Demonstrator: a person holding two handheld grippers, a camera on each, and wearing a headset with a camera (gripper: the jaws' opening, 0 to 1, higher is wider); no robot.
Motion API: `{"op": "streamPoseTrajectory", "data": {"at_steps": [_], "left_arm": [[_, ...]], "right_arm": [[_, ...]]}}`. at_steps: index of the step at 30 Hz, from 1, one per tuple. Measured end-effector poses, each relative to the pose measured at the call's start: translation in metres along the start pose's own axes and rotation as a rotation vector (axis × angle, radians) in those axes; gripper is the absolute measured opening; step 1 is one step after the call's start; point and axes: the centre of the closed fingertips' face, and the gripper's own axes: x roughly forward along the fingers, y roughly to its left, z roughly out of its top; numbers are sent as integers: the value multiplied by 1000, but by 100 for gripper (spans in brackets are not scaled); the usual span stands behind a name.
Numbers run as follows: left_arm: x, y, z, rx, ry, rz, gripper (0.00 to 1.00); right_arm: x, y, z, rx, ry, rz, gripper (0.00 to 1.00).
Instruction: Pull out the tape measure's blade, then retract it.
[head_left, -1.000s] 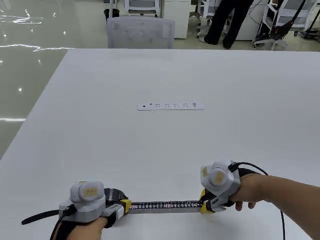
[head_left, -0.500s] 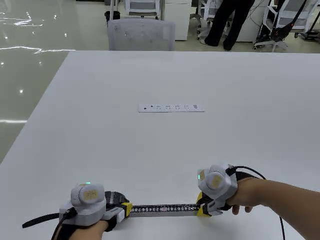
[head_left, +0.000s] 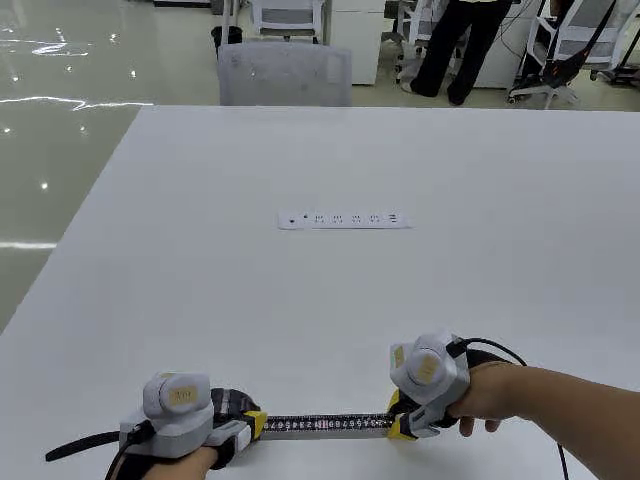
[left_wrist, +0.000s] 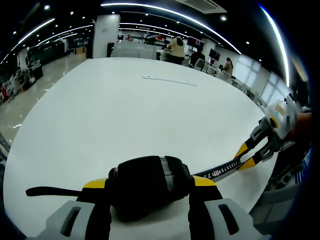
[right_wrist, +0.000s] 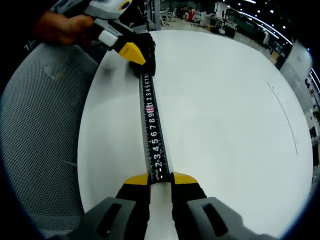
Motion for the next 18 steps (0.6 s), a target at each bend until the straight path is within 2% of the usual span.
{"op": "streamPoseTrajectory", "data": {"at_steps": [18], "left_arm": [[0,0,0,-3,2,-2,59]], "right_arm": [[7,1,13,-2,-17,4,14]]}}
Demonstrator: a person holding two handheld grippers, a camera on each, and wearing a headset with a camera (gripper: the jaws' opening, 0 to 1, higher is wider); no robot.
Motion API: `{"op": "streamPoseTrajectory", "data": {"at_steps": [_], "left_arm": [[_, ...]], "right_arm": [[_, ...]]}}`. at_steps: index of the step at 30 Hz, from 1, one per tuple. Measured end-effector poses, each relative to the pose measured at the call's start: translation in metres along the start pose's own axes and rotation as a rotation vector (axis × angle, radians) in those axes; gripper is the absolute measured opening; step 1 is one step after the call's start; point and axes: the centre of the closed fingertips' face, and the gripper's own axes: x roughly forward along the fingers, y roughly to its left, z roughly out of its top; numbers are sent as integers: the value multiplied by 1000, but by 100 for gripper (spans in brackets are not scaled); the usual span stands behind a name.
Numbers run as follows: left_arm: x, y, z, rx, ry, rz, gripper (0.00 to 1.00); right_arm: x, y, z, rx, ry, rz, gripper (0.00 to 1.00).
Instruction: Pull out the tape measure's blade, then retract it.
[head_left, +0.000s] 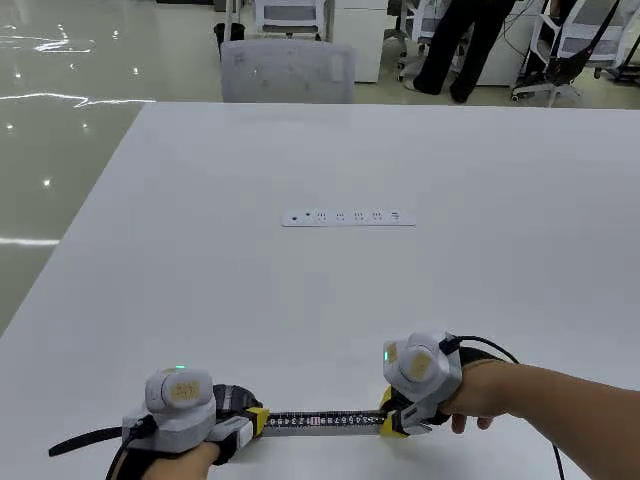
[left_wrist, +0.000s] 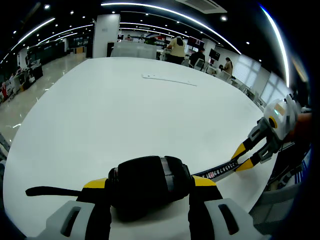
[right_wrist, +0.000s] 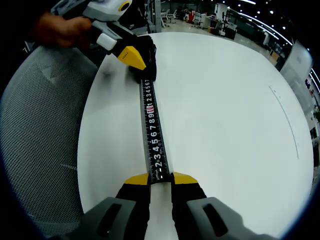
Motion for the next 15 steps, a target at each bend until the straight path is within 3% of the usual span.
{"op": "streamPoseTrajectory", "data": {"at_steps": [15], "left_arm": [[0,0,0,-3,2,-3,59]], "right_arm": [[6,3,13,1,-19,1,14]]}}
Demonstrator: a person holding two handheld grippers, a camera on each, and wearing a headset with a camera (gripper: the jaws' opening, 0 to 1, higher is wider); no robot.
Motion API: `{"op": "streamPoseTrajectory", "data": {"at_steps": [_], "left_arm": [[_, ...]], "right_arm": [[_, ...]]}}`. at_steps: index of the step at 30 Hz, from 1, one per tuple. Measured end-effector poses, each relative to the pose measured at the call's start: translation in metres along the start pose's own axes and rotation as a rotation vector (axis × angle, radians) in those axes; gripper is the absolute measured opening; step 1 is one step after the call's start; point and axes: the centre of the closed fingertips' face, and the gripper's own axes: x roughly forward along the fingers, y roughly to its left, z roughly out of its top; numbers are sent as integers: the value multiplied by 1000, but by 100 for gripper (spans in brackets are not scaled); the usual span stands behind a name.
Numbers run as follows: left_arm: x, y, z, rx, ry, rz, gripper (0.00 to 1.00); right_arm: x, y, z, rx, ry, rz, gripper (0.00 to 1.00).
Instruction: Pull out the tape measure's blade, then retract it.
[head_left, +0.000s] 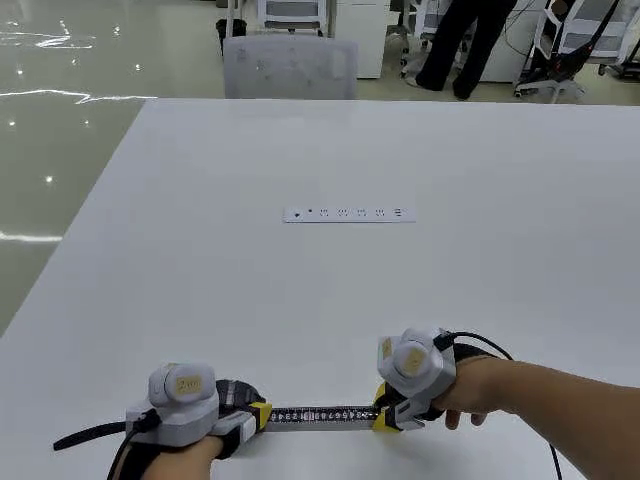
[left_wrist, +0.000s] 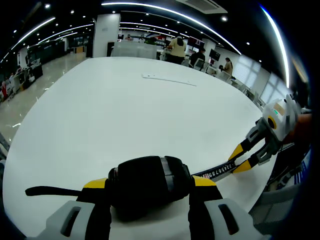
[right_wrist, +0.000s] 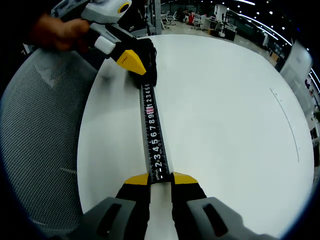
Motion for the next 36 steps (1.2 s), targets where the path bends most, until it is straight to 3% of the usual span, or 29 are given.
{"op": "streamPoseTrajectory", "data": {"at_steps": [36], "left_arm": [[-1,-1,0,-3,3,-5,59]], "right_arm": [[10,3,17,-5,-15,7,14]]}}
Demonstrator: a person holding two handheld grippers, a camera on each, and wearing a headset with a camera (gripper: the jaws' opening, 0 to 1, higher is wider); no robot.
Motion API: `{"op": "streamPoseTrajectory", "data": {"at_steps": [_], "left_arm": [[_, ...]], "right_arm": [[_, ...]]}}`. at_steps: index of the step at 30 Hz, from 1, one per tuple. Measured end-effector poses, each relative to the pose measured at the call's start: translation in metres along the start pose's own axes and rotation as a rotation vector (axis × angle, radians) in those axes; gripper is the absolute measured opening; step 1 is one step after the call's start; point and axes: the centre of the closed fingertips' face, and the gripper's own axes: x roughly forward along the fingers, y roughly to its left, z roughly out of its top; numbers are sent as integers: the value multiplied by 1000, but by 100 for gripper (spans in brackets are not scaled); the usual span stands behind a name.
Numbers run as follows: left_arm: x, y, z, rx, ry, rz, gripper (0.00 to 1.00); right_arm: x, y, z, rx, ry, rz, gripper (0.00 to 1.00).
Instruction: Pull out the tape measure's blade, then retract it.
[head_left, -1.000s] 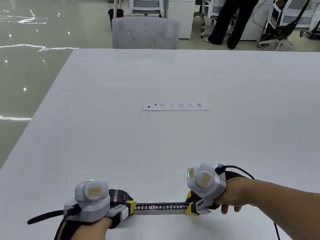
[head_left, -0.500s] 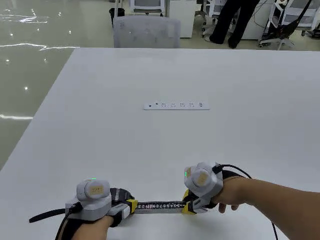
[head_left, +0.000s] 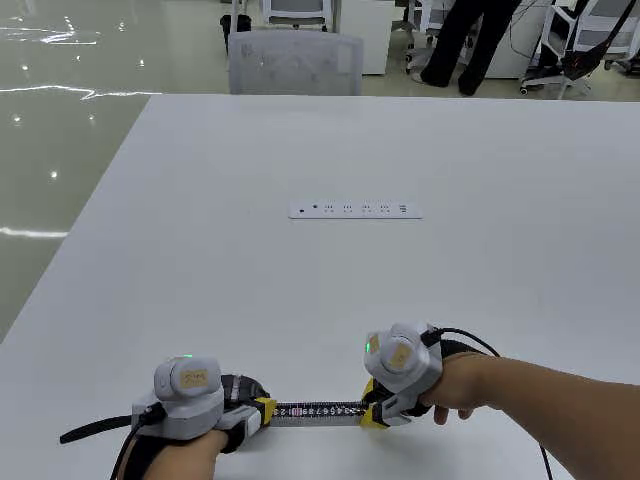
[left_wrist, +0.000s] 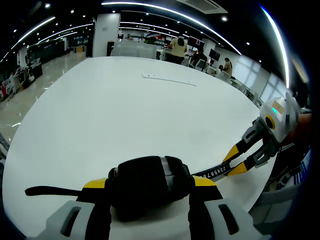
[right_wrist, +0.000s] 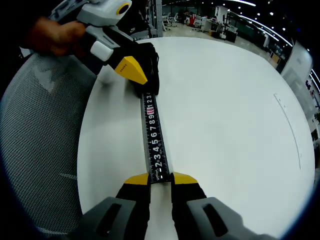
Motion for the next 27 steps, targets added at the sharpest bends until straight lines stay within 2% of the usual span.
{"op": "streamPoseTrajectory", "data": {"at_steps": [27], "left_arm": [[2,1,1,-1,3,-2,59]], "right_arm": [[10,2,20,9,-20,1,14]]}}
